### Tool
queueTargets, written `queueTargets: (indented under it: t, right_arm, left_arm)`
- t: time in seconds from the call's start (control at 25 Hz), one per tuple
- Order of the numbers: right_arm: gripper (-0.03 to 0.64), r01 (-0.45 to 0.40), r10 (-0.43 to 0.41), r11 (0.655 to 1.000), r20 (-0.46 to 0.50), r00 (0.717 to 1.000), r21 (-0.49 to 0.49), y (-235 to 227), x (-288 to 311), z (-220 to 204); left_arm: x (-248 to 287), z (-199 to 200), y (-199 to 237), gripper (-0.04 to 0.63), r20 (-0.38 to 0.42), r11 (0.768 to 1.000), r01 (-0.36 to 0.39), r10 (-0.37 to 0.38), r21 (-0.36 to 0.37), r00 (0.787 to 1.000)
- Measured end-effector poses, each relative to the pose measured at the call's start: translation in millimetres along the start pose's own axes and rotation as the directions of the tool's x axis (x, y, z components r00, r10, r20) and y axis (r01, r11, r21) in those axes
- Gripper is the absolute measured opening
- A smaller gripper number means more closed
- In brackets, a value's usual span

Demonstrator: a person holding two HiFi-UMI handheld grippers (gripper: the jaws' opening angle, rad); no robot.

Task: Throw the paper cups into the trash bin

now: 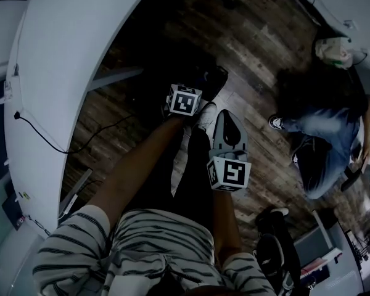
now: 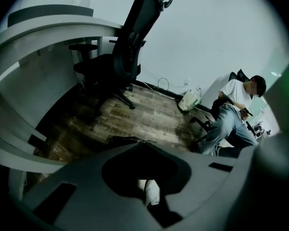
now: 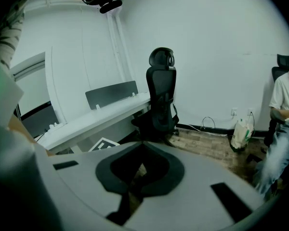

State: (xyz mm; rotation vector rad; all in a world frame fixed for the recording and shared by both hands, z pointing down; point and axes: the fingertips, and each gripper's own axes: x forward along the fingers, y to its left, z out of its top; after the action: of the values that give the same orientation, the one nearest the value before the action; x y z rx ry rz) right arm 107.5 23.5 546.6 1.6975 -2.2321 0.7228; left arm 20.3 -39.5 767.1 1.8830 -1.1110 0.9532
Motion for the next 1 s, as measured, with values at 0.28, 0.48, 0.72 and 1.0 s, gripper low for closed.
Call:
queueTargets:
  t: [0.28,0.48,0.72,1.0]
  right_arm:
    - [0.011,-0.013,0.013,1.0,0.029,0.999,-0.018,5,-3,30]
    - [0.011,-0.014,0.015,1.0,0.04,0.999,-0.015,15,-9,47]
    - [0.011,-0.034,0.035,0.999,0.065,0.997,-0.024,31,-17,73]
    - [0.011,-0.046,0.05,0.998,0.103,0.993,-0.038,44,-26,101]
  left_arm:
    - [-38,31,2,0.024,0.085,1.0,0.008,-0.008,0.005,0.996]
    - [-73,53,-4,0.023,0.127,1.0,0.024,-0.024,0.001,0.992]
    - [-117,86,-13,0.023,0.196,0.999,0.052,-0.049,-0.011,0.979]
    - [-169,120,-25,0.023,0.298,0.996,0.084,-0.075,-0.019,0.951]
